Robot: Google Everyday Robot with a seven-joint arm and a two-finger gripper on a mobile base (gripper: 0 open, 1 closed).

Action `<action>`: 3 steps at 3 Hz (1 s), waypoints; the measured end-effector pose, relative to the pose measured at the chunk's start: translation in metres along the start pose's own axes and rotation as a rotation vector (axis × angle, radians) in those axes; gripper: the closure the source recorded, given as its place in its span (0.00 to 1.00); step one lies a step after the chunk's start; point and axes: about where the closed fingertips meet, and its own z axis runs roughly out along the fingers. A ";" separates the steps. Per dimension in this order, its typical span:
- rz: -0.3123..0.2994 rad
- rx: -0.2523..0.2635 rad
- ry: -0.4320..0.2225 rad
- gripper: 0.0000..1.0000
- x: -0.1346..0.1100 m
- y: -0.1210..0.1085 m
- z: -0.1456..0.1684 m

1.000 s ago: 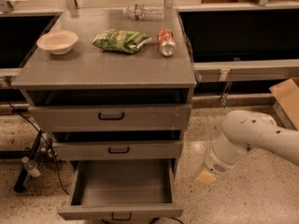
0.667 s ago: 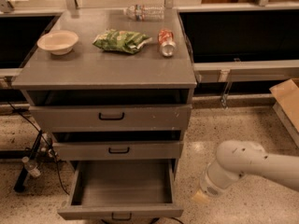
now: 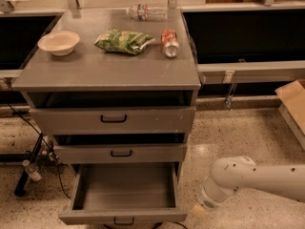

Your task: Close bottom drawer

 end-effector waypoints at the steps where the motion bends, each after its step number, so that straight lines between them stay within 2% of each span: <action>1: 0.006 0.021 -0.045 1.00 0.009 0.000 0.019; 2: 0.045 0.032 -0.071 1.00 0.017 -0.010 0.070; 3: 0.073 0.026 -0.035 1.00 0.028 -0.031 0.130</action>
Offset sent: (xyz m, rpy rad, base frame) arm -0.0002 0.0053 -0.1312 0.0668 -0.0574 -0.1184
